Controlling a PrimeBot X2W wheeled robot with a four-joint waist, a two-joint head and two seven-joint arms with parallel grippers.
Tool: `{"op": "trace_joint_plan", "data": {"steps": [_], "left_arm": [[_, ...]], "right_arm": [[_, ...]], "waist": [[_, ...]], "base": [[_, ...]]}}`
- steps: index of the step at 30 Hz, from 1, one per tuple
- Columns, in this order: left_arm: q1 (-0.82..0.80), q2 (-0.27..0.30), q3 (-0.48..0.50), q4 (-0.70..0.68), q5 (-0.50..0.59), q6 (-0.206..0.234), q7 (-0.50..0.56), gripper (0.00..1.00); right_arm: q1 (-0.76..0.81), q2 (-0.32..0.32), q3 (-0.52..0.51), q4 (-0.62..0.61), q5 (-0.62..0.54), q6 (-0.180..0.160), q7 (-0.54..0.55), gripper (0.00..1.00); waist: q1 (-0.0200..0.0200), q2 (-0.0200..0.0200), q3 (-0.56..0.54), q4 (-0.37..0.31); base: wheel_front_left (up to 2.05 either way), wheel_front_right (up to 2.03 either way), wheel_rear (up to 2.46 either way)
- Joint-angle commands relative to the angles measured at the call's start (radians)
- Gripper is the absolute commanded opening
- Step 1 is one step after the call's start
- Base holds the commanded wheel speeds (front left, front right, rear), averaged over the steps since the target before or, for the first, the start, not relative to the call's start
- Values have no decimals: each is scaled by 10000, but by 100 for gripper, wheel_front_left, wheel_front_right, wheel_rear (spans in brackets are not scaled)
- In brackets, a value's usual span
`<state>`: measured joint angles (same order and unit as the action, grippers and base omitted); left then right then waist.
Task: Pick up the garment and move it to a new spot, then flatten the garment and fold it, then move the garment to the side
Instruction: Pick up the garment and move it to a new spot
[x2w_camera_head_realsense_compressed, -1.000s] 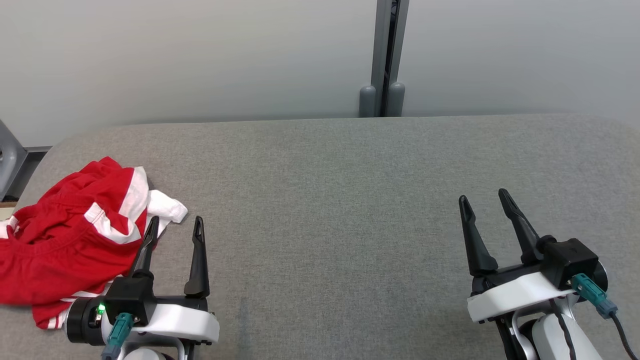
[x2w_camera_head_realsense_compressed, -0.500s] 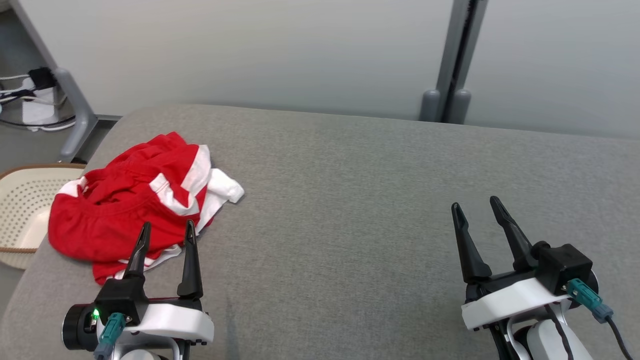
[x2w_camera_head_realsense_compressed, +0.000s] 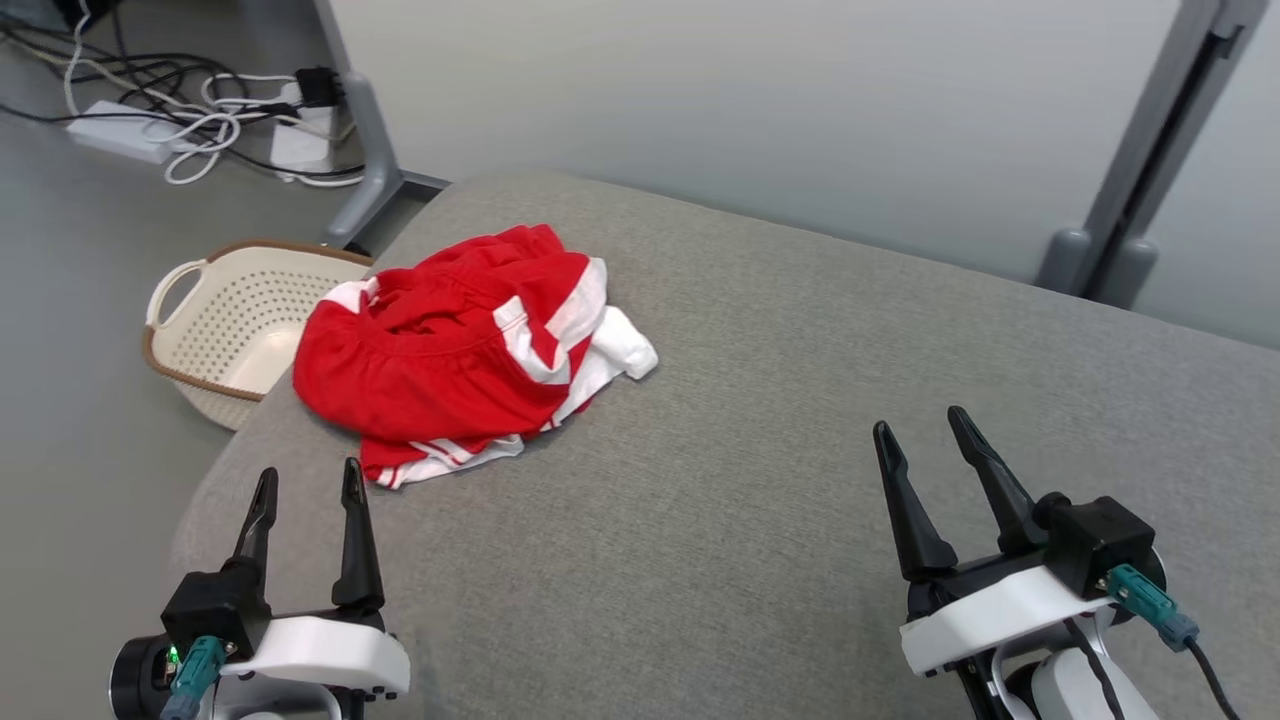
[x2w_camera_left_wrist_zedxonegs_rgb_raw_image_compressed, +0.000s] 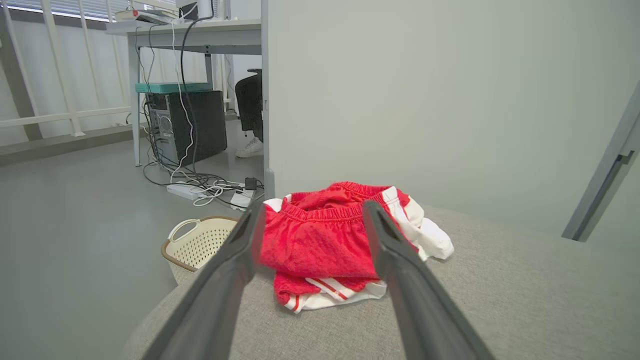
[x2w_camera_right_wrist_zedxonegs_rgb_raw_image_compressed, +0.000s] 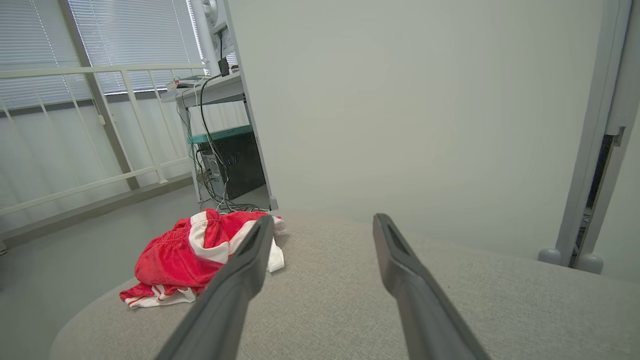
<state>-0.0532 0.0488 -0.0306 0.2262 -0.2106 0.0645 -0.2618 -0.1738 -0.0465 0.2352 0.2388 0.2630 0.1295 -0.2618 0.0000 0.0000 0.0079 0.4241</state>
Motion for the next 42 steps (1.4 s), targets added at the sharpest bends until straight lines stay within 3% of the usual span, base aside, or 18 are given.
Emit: {"op": "trace_joint_plan", "data": {"steps": [1, 6, 13, 20, 28, 42], "left_arm": [[-36, 31, 26, -2, 5, 39, -49, 100], [25, 33, 100, 17, 41, -57, -49, 100], [89, 34, 314, -18, -196, -123, -49, 100], [-403, 236, 511, 95, -626, -602, 84, 100], [-1712, 1247, 730, 213, -1371, -1193, 2497, 100], [-4180, 3214, 1284, 1348, -3733, -1817, 6842, 100]], "right_arm": [[28, -77, 9, 23, 55, 22, -49, 100], [-16, -77, 145, 78, 94, 22, -47, 100], [-171, -73, 396, 168, 209, 22, -49, 100], [-176, -148, 532, 180, 330, 22, -49, 100], [-396, -134, 644, 125, 485, 22, -49, 100], [-1149, -317, 755, 16, 567, 23, -47, 100]], "waist": [[0, 0, -5, 463], [0, 0, 23, 886], [0, 0, 46, 921], [0, 0, 78, 669], [0, 0, 264, -274], [0, 0, 1563, -2748]], "base": [[0, 0, 0], [0, 0, 0], [0, 0, 0], [0, 0, 0], [0, 0, 0], [0, 0, 0]]}}
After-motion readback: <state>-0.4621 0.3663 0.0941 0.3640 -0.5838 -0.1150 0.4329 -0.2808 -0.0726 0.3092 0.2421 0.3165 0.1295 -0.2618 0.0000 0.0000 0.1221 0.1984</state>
